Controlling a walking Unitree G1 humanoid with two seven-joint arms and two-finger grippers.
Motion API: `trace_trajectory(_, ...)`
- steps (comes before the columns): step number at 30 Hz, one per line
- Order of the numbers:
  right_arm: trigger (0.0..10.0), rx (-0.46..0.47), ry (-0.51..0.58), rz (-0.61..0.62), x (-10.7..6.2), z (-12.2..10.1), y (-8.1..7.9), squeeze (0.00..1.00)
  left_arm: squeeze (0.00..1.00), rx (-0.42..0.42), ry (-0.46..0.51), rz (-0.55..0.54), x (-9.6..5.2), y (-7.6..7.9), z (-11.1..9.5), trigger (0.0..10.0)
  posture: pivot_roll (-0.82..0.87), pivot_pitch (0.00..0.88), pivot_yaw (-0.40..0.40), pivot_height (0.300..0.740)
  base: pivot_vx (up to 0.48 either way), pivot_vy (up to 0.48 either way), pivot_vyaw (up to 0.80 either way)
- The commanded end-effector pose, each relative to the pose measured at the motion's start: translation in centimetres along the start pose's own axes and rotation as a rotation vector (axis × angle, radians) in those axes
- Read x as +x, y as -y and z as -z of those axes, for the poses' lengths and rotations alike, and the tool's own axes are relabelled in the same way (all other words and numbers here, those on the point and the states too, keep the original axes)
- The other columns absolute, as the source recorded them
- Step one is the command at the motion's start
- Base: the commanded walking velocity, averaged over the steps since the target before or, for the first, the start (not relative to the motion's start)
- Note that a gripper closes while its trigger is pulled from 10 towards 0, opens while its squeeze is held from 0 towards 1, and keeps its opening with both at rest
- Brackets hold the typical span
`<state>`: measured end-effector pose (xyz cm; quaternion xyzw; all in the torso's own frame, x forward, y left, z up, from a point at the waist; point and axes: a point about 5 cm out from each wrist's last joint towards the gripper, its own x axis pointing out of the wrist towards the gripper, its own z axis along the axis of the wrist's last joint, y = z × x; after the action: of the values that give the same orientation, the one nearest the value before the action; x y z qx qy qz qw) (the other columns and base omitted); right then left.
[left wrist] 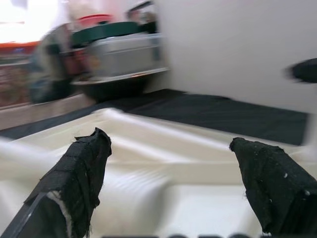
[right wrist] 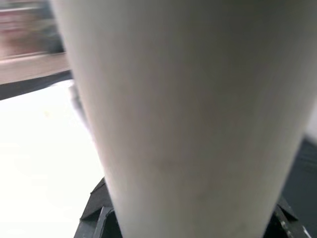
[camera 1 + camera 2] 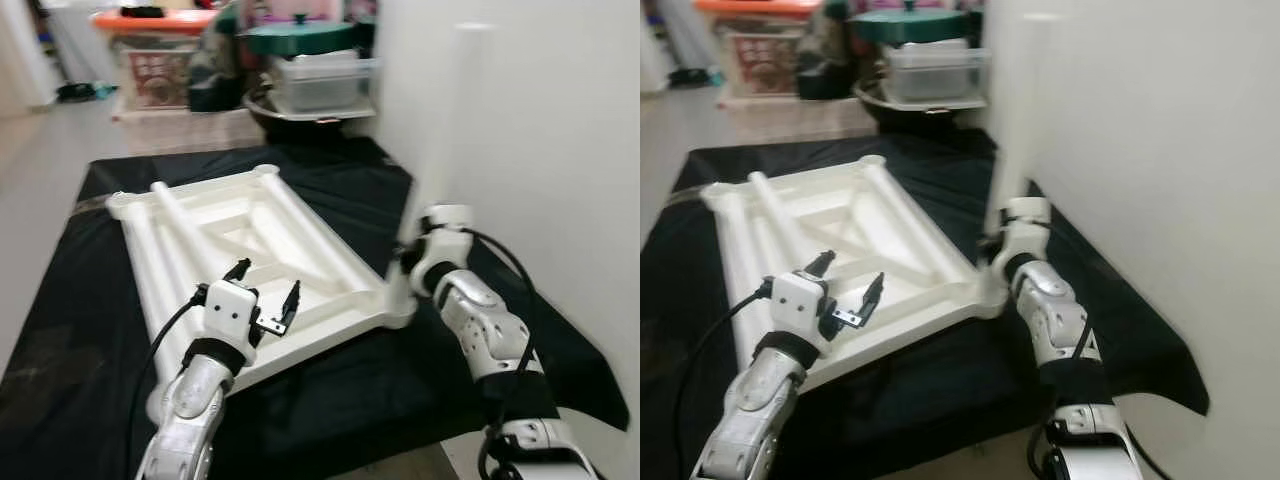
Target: Building children table
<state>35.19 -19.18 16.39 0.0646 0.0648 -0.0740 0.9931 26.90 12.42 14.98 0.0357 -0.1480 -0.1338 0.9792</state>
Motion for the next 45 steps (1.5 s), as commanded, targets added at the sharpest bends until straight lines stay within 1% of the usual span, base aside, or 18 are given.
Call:
trace_trajectory(1,0.0,-0.009,-0.191,0.036,-0.9,4.1,0.7,0.00,0.00,0.011,0.004,0.004,-0.1,0.2,0.1,10.0,-0.05,0.000,-0.066,0.740,0.000,0.000,0.00)
trace_trajectory(2,0.0,-0.009,-0.191,0.036,-0.9,4.1,0.7,0.00,0.00,0.011,0.004,0.004,-0.1,0.2,0.1,10.0,-0.05,0.000,-0.066,0.740,0.000,0.000,0.00)
trace_trajectory(3,10.0,-0.021,-0.149,-0.061,-1.5,3.6,-0.7,0.00,0.00,0.013,0.004,0.004,-0.1,0.1,0.1,10.0,-0.06,0.000,-0.061,0.740,0.000,0.000,0.00)
trace_trajectory(8,10.0,-0.022,-0.078,-0.246,-2.5,2.8,-3.2,0.00,0.00,0.017,0.003,0.003,-0.1,0.1,0.2,10.0,-0.06,0.000,-0.055,0.740,0.000,0.000,0.00)
trace_trajectory(9,10.0,0.009,-0.017,-0.353,-2.5,1.5,-4.4,1.00,0.00,0.022,0.000,0.009,0.0,0.1,0.3,10.0,-0.06,0.000,-0.056,0.740,0.000,0.000,0.00)
trace_trajectory(14,10.0,0.041,0.039,-0.453,-2.5,-0.4,-5.2,0.99,0.00,0.026,0.000,0.007,0.1,-0.1,0.3,10.0,-0.06,0.000,-0.058,0.740,0.000,0.000,0.00)
trace_trajectory(15,10.0,0.055,0.049,-0.544,-2.9,-1.1,-5.6,0.00,0.00,0.027,-0.001,0.005,0.1,-0.1,0.3,10.0,-0.06,0.000,-0.058,0.740,0.000,0.000,0.00)
trace_trajectory(23,10.0,-0.051,0.006,-1.077,-6.8,-1.0,-6.6,0.00,0.00,0.025,-0.011,0.007,0.4,-0.2,0.6,10.0,-0.06,0.000,-0.062,0.740,0.000,0.000,0.00)
trace_trajectory(26,10.0,-0.081,-0.017,-1.123,-7.2,-0.4,-6.6,0.00,0.00,0.024,-0.012,0.007,0.4,-0.1,0.6,10.0,-0.06,0.000,-0.064,0.740,0.000,0.000,0.00)
trace_trajectory(27,5.8,-0.092,-0.037,-1.146,-7.3,0.2,-6.6,0.00,0.00,0.024,-0.013,0.007,0.4,-0.1,0.7,10.0,-0.05,0.000,-0.067,0.740,0.000,0.000,0.00)
trace_trajectory(28,0.0,-0.095,-0.049,-1.136,-7.2,0.7,-6.6,0.00,0.00,0.024,-0.014,0.006,0.4,-0.1,0.7,10.0,-0.05,0.000,-0.067,0.740,0.000,0.000,0.00)
trace_trajectory(29,0.0,-0.095,-0.049,-1.136,-7.2,0.7,-6.6,0.00,0.00,0.024,-0.014,0.006,0.4,-0.1,0.7,10.0,-0.05,0.000,-0.067,0.740,0.000,0.000,0.00)
trace_trajectory(32,0.0,-0.116,-0.115,-0.834,-4.2,2.2,-5.6,0.00,0.00,0.027,-0.016,0.005,0.3,-0.1,0.8,10.0,-0.05,0.000,-0.062,0.740,0.000,0.000,0.00)
trace_trajectory(33,0.0,-0.116,-0.115,-0.834,-4.2,2.2,-5.6,0.00,0.00,0.027,-0.016,0.005,0.3,-0.1,0.8,10.0,-0.05,0.000,-0.062,0.740,0.000,0.000,0.00)
trace_trajectory(34,0.0,-0.096,-0.161,-0.574,-2.3,2.8,-3.9,0.00,0.00,0.028,-0.017,0.006,0.3,-0.1,0.8,10.0,-0.05,0.000,-0.061,0.740,0.000,0.000,0.00)
trace_trajectory(35,0.0,-0.096,-0.161,-0.574,-2.3,2.8,-3.9,0.00,0.00,0.028,-0.017,0.006,0.3,-0.1,0.8,10.0,-0.05,0.000,-0.061,0.740,0.000,0.000,0.00)
trace_trajectory(37,0.0,-0.028,-0.213,-0.232,-0.9,3.6,-1.4,0.00,0.00,0.029,-0.019,0.009,0.2,-0.1,0.9,10.0,-0.05,0.000,-0.058,0.740,0.000,0.000,0.00)
trace_trajectory(45,0.0,-0.044,-0.144,-0.161,-3.0,3.1,-2.6,0.00,0.00,0.031,-0.029,0.014,0.2,-0.1,1.2,10.0,-0.06,0.000,-0.045,0.740,0.000,0.000,0.00)
